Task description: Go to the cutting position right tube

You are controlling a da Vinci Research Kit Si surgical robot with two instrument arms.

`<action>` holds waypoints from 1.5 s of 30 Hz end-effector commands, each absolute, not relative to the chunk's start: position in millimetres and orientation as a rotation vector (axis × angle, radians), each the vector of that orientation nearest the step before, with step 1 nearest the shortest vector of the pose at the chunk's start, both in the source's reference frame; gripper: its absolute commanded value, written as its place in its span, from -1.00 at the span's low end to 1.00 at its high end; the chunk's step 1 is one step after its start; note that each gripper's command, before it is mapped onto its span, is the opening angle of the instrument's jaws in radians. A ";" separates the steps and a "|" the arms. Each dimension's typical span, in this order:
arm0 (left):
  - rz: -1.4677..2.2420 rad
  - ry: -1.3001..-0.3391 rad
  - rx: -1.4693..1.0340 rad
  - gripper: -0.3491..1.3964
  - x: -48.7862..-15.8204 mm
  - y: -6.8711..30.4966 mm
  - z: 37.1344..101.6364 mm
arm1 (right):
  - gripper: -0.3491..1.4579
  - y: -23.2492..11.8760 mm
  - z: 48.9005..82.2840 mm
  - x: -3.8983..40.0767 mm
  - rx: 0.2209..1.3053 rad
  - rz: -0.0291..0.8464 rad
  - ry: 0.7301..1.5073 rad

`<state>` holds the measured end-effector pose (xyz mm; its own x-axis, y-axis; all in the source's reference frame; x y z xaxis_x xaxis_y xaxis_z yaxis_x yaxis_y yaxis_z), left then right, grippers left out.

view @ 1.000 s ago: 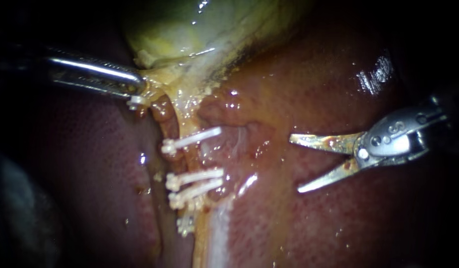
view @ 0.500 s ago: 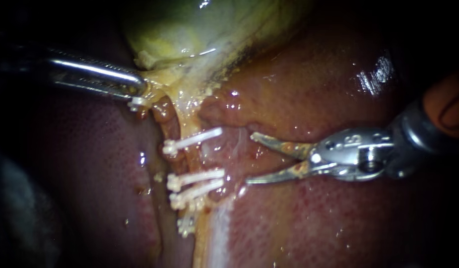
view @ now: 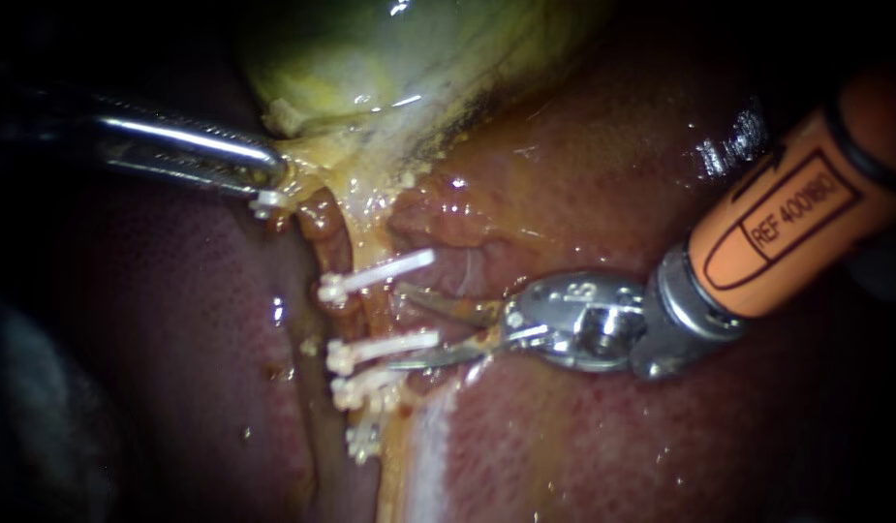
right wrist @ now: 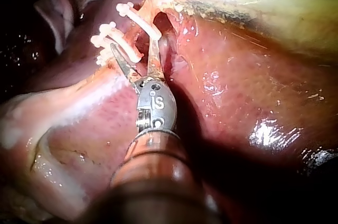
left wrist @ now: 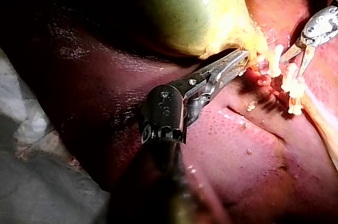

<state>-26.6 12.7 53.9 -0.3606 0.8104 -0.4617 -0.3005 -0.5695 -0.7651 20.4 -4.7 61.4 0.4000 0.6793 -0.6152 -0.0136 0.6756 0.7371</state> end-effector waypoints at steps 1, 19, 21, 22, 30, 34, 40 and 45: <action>1.988 -0.754 -1.124 -1.00 -26.6 12.7 53.9 | 0.92 -4.7 61.4 20.6 0.730 0.490 1.094; 1.988 -0.752 -1.123 -1.00 -26.7 12.6 53.9 | 0.82 -4.2 61.7 26.0 0.824 0.463 1.211; 1.988 -0.752 -1.123 -1.00 -26.7 12.6 53.9 | 0.82 -4.1 61.8 26.6 0.828 0.468 1.208; 1.988 -0.752 -1.123 -1.00 -26.8 12.6 53.9 | 0.82 -4.1 61.9 26.9 0.828 0.470 1.211; 1.988 -0.751 -1.123 -1.00 -26.8 12.6 53.9 | 0.82 -4.0 61.9 28.2 0.844 0.475 1.232; 1.988 -0.751 -1.123 -1.00 -26.8 12.6 53.9 | 0.82 -4.4 61.3 28.3 0.864 0.461 1.238; 1.988 -0.751 -1.123 -1.00 -26.8 12.6 53.9 | 0.82 -5.1 59.2 28.2 0.899 0.432 1.259; 1.988 -0.751 -1.123 -1.00 -26.7 12.6 53.9 | 0.82 -5.2 57.0 28.2 0.926 0.436 1.283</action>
